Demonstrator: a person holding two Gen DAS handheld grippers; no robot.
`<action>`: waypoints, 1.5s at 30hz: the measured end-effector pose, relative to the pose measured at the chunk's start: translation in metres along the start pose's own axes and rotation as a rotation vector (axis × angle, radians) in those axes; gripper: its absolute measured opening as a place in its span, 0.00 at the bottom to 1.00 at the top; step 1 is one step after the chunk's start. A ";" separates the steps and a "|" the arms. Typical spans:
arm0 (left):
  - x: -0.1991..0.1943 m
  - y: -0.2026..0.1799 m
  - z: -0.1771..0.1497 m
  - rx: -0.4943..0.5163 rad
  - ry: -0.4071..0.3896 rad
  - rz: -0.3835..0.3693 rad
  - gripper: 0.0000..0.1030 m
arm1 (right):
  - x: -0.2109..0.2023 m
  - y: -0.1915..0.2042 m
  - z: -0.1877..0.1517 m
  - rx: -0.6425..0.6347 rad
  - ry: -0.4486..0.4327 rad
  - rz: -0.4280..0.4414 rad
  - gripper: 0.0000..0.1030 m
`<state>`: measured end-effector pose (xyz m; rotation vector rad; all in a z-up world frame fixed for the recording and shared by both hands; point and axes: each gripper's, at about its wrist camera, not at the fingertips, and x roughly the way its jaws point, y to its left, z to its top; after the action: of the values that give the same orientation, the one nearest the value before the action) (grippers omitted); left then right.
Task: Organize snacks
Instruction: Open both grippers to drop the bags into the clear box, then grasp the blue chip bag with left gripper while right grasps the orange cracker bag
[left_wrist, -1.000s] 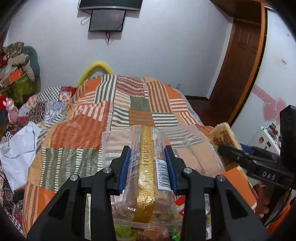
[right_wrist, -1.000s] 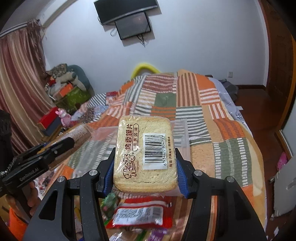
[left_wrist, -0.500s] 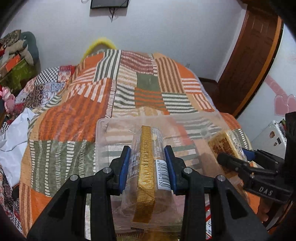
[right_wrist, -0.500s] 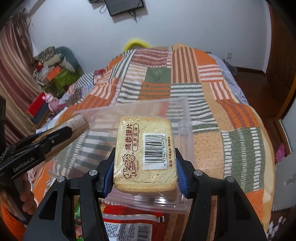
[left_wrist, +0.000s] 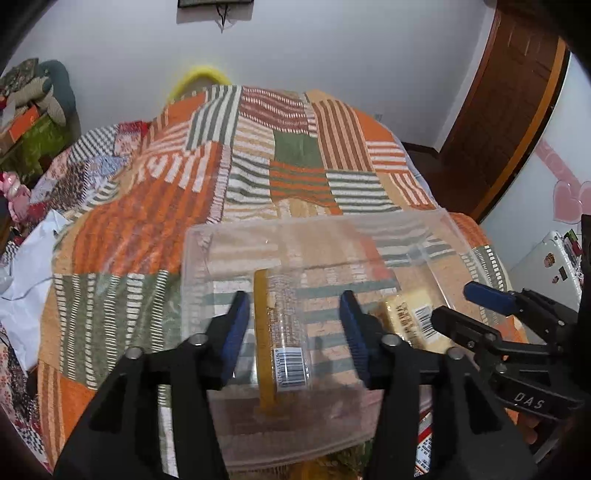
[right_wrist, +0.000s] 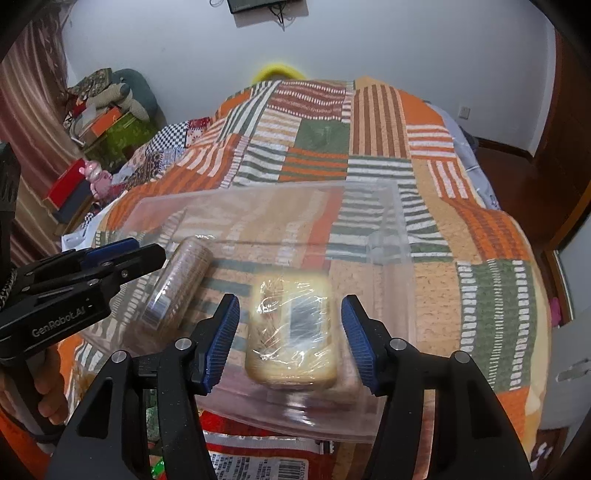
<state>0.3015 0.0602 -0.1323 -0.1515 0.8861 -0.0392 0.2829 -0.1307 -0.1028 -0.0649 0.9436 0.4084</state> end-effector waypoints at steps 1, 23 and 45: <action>-0.005 0.000 0.000 0.004 -0.011 0.004 0.54 | -0.004 0.000 0.000 0.001 -0.012 -0.004 0.60; -0.165 -0.021 -0.093 0.035 -0.172 0.033 0.93 | -0.134 0.007 -0.075 -0.060 -0.231 -0.039 0.78; -0.131 -0.065 -0.216 0.049 0.101 -0.067 0.93 | -0.120 -0.022 -0.170 0.040 -0.110 -0.098 0.93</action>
<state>0.0534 -0.0165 -0.1563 -0.1342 0.9799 -0.1318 0.0980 -0.2274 -0.1102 -0.0520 0.8359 0.2991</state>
